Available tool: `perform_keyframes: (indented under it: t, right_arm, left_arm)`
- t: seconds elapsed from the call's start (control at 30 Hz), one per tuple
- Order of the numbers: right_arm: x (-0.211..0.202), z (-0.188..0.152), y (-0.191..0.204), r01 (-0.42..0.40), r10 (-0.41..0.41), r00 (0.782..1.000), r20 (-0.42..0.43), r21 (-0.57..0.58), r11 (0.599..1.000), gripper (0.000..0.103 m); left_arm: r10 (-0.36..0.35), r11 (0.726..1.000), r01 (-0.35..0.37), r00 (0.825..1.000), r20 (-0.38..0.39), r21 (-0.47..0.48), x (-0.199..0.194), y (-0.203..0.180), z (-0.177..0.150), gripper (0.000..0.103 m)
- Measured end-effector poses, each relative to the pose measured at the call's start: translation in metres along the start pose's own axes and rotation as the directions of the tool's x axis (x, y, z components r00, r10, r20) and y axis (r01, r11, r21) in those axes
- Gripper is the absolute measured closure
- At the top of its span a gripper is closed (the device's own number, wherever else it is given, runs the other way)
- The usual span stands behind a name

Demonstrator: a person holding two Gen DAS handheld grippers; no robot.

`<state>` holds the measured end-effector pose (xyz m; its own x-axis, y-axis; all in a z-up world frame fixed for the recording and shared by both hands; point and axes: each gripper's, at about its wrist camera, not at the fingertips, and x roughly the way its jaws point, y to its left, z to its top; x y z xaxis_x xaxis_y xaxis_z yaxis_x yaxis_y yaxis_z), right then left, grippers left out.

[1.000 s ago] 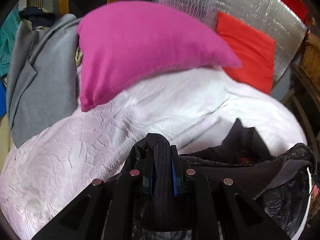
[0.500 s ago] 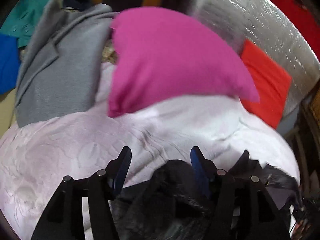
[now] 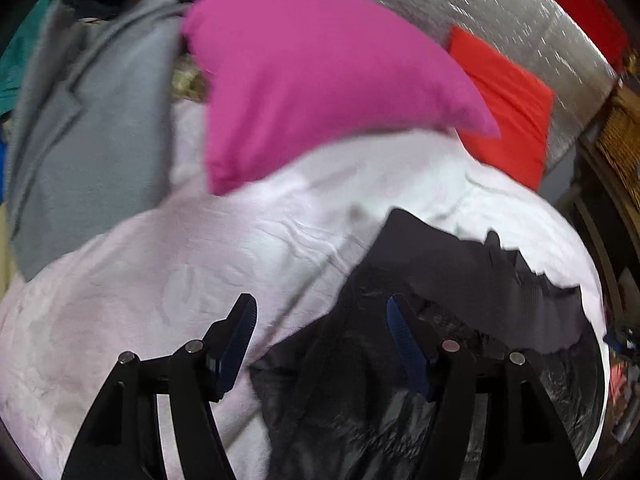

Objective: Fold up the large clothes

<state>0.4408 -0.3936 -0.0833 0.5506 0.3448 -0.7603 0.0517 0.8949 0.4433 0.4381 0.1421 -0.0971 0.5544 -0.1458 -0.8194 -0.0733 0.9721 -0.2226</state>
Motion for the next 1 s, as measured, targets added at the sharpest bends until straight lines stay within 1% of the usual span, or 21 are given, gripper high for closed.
perform_keyframes:
  t: [0.13,0.23,0.27,0.3,0.33,0.37,0.4,0.43,0.5,0.53,0.57,0.6,0.67,0.73,0.77,0.8,0.87,0.9,0.93,0.97,1.0]
  right_arm:
    - [0.027,0.005,0.003,0.048,-0.051,0.998,-0.033,-0.081,0.996,0.005]
    - [0.042,0.006,0.008,0.085,-0.093,0.994,-0.054,-0.141,0.986,0.005]
    - [0.045,0.006,0.009,0.080,-0.090,0.994,-0.064,-0.149,0.986,0.009]
    - [0.049,0.006,0.011,0.062,-0.076,0.994,-0.084,-0.160,0.985,0.016]
    - [0.051,0.006,0.014,0.064,-0.081,0.993,-0.091,-0.172,0.983,0.043]
    - [0.050,0.006,0.018,0.110,-0.128,0.988,-0.084,-0.193,0.975,0.072]
    - [0.045,0.007,0.021,0.130,-0.147,0.987,-0.072,-0.205,0.970,0.078]
    - [0.039,0.009,0.024,0.140,-0.153,0.987,-0.050,-0.212,0.967,0.081]
    - [0.017,0.015,0.031,0.189,-0.182,0.982,0.053,-0.231,0.954,0.082]
    - [0.016,0.018,0.027,0.205,-0.196,0.979,0.063,-0.218,0.954,0.082]
    - [0.024,0.020,0.018,0.212,-0.210,0.977,0.035,-0.182,0.960,0.083]
    - [0.035,0.017,0.013,0.241,-0.242,0.970,0.017,-0.180,0.954,0.083]
    - [0.050,0.010,0.005,0.299,-0.301,0.953,0.015,-0.178,0.937,0.086]
    - [0.054,0.008,-0.017,0.333,-0.332,0.943,0.027,-0.087,0.939,0.088]
    - [0.055,0.009,-0.027,0.383,-0.383,0.924,0.015,-0.053,0.922,0.099]
    - [0.055,0.009,-0.038,0.389,-0.389,0.921,-0.005,-0.017,0.921,0.099]
    - [0.036,0.007,-0.054,0.299,-0.301,0.954,0.010,0.072,0.952,0.095]
    - [0.023,0.006,-0.055,0.270,-0.274,0.961,0.034,0.085,0.959,0.091]
    - [0.008,0.004,-0.052,0.255,-0.259,0.964,0.060,0.078,0.964,0.068]
    - [-0.002,0.003,-0.050,0.247,-0.252,0.965,0.076,0.069,0.966,0.023]
    - [-0.015,0.002,-0.045,0.227,-0.232,0.967,0.104,0.055,0.972,0.006]
  left_arm:
    - [0.011,0.996,-0.007,0.999,-0.043,0.091,0.029,-0.024,0.007,0.035]
    - [0.004,0.995,0.002,0.998,-0.063,0.104,0.044,-0.031,0.009,0.035]
    - [0.014,0.993,-0.005,0.997,-0.070,0.117,0.049,-0.034,0.010,0.039]
    - [0.017,0.990,-0.006,0.997,-0.076,0.138,0.053,-0.038,0.010,0.064]
    - [0.019,0.988,-0.005,0.995,-0.094,0.153,0.057,-0.042,0.010,0.074]
    - [0.063,0.983,-0.047,0.994,-0.092,0.175,0.059,-0.047,0.010,0.079]
    - [0.083,0.979,-0.068,0.994,-0.071,0.190,0.056,-0.050,0.009,0.084]
    - [0.091,0.978,-0.080,0.995,-0.051,0.191,0.053,-0.051,0.010,0.086]
    - [0.096,0.982,-0.092,0.995,-0.015,0.163,0.048,-0.047,0.012,0.089]
    - [0.109,0.981,-0.104,0.994,-0.028,0.163,0.054,-0.046,0.012,0.089]
    - [0.124,0.979,-0.114,0.991,-0.049,0.168,0.061,-0.045,0.011,0.089]
    - [0.150,0.974,-0.136,0.987,-0.064,0.182,0.071,-0.045,0.008,0.088]
    - [0.180,0.966,-0.169,0.983,-0.043,0.195,0.077,-0.047,0.007,0.088]
    - [0.183,0.968,-0.172,0.982,-0.045,0.182,0.078,-0.044,0.008,0.087]
    - [0.186,0.968,-0.175,0.981,-0.047,0.178,0.079,-0.043,0.008,0.087]
    - [0.207,0.964,-0.196,0.977,-0.045,0.180,0.080,-0.042,0.009,0.084]
    - [0.200,0.969,-0.192,0.979,-0.036,0.156,0.076,-0.039,0.011,0.081]
    - [0.190,0.972,-0.185,0.982,-0.022,0.145,0.071,-0.037,0.012,0.079]
    - [0.174,0.977,-0.173,0.985,0.003,0.127,0.061,-0.036,0.013,0.078]
    - [0.172,0.979,-0.174,0.985,0.029,0.103,0.050,-0.036,0.013,0.070]
    - [0.170,0.981,-0.174,0.984,0.055,0.081,0.039,-0.034,0.012,0.061]
